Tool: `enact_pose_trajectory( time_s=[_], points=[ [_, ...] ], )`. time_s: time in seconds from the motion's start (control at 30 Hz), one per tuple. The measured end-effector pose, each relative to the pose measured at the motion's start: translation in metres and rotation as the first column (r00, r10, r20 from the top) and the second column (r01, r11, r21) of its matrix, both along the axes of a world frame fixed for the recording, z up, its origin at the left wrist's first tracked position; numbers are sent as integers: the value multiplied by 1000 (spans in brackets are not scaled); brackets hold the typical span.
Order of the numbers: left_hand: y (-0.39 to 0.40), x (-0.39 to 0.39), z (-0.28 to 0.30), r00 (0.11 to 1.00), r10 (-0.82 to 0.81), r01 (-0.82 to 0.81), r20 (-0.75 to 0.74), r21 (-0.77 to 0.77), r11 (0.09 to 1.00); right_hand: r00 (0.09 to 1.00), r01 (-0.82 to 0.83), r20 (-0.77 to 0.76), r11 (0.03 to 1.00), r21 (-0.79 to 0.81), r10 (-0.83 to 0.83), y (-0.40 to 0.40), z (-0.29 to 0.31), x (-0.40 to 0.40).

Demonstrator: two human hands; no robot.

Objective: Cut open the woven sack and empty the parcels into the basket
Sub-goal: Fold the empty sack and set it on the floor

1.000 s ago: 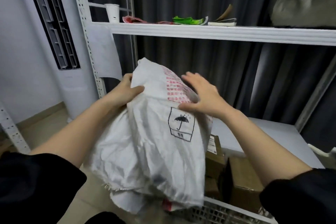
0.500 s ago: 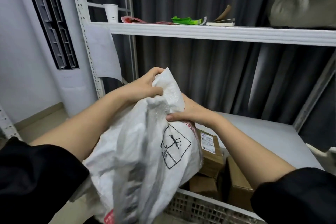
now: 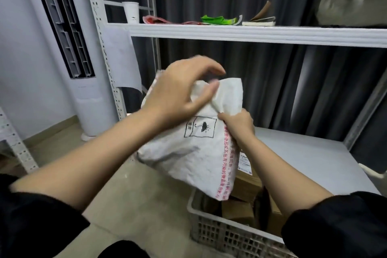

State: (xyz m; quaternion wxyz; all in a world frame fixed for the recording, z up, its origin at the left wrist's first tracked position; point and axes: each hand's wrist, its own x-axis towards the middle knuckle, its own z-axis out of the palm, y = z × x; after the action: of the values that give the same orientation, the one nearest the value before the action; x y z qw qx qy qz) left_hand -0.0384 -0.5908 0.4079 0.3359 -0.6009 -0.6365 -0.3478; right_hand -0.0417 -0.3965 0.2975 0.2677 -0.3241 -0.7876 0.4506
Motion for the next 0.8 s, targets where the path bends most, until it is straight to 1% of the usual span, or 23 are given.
enact_pose_trajectory(
  time_s=[0.03,0.07,0.1,0.13,0.17,0.2,0.23,0.3,0.33,0.37,0.43,0.47,0.5,0.53,0.57,0.6,0.63,0.67,0.7,0.73,0.77,0.8],
  points=[
    [4,4,-9,967,18,-23,-254,-15,1000,1000,12,-16,999,-30,-12,0,2,-1],
    [10,0,-23,900,66,-98,-432,-53,994,999,14,-36,998,-58,-16,0,5,0],
    [14,-13,-39,847,152,-230,-509,-94,969,997,5,-71,995,-96,-11,0,6,2],
    [16,-32,-56,814,278,-392,-510,-130,911,991,-20,-135,988,-155,-1,3,7,5],
    [14,-52,-69,784,424,-543,-454,-170,822,979,-58,-202,971,-234,9,7,6,8],
    [9,-69,-79,750,544,-639,-377,-197,744,962,-115,-270,942,-315,27,12,5,11],
    [4,-83,-85,720,624,-688,-304,-198,698,949,-184,-309,908,-376,64,15,5,14],
    [-1,-98,-89,689,704,-723,-172,-221,654,929,-298,-337,846,-441,151,20,3,18],
    [0,-99,-88,684,722,-721,-106,-252,645,922,-325,-351,820,-471,164,21,2,20],
    [3,-98,-87,667,744,-723,-40,-276,633,913,-346,-374,792,-504,161,22,1,22],
    [7,-98,-88,594,797,-731,112,-340,592,891,-386,-435,718,-580,128,26,-1,29],
    [6,-102,-90,559,800,-692,216,-410,594,880,-412,-461,671,-617,117,30,-2,34],
    [4,-108,-94,538,779,-608,320,-493,622,872,-441,-473,623,-647,126,34,-4,40],
    [1,-112,-99,542,736,-495,406,-554,669,861,-474,-487,574,-667,146,38,-7,45],
    [0,-114,-106,573,669,-388,473,-563,730,853,-500,-494,537,-679,169,38,-8,52],
    [0,-111,-111,613,572,-290,545,-517,805,837,-535,-512,491,-688,193,39,-10,57],
    [2,-106,-115,639,439,-194,631,-419,887,812,-575,-543,444,-687,211,40,-13,61],
    [4,-97,-115,627,297,-120,720,-287,950,787,-612,-572,396,-684,229,38,-13,66],
    [7,-91,-116,580,148,-84,801,-121,989,762,-645,-604,361,-673,234,37,-13,72],
    [8,-88,-116,504,32,-90,863,15,996,742,-668,-633,327,-668,221,35,-12,78],
    [7,-86,-115,432,-49,-101,901,102,990,731,-679,-653,300,-670,198,35,-11,82],
    [4,-86,-114,362,-55,-96,930,96,991,730,-681,-659,278,-677,181,34,-8,86]
  ],
)
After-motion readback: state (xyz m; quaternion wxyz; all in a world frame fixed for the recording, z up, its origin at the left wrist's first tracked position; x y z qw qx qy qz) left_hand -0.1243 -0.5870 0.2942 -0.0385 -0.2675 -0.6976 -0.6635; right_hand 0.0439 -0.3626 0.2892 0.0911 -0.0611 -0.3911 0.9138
